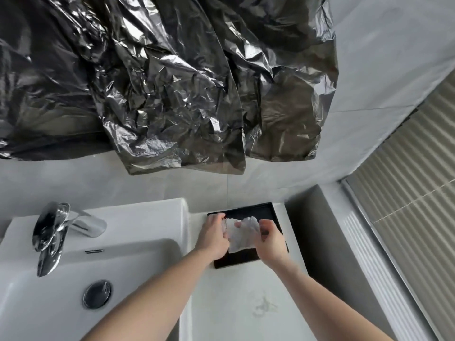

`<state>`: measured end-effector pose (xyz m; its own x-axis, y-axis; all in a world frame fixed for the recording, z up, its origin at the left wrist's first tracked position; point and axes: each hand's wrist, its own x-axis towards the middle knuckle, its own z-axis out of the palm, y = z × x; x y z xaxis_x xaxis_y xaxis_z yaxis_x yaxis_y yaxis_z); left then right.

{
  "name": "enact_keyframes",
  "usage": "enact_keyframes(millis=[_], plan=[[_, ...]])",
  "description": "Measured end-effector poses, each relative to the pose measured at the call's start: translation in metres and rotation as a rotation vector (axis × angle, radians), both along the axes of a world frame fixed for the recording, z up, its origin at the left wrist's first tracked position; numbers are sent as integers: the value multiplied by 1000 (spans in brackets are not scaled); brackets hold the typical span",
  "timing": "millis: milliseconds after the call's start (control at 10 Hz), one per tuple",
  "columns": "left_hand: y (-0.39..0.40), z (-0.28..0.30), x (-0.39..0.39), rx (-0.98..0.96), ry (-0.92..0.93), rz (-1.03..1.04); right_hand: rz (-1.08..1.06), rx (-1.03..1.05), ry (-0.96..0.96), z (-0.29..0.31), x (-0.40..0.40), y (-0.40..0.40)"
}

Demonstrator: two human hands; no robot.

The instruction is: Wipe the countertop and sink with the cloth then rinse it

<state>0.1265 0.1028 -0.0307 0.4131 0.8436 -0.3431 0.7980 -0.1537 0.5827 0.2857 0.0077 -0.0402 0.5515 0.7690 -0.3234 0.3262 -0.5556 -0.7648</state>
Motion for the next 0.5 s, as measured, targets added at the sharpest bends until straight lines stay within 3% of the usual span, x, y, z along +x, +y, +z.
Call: enact_keyframes(millis=[100, 200, 400, 500], plan=[[-9, -22, -6, 65, 255, -378, 197, -136, -198, -26, 0, -6], [-23, -38, -10, 54, 387, -562, 382, -208, -295, -43, -7, -15], [-33, -30, -11, 23, 513, -611, 649, -385, -411, -45, -9, -24], [-37, -11, -19, 36, 443, -564, 615, -334, -313, -30, -8, -21]])
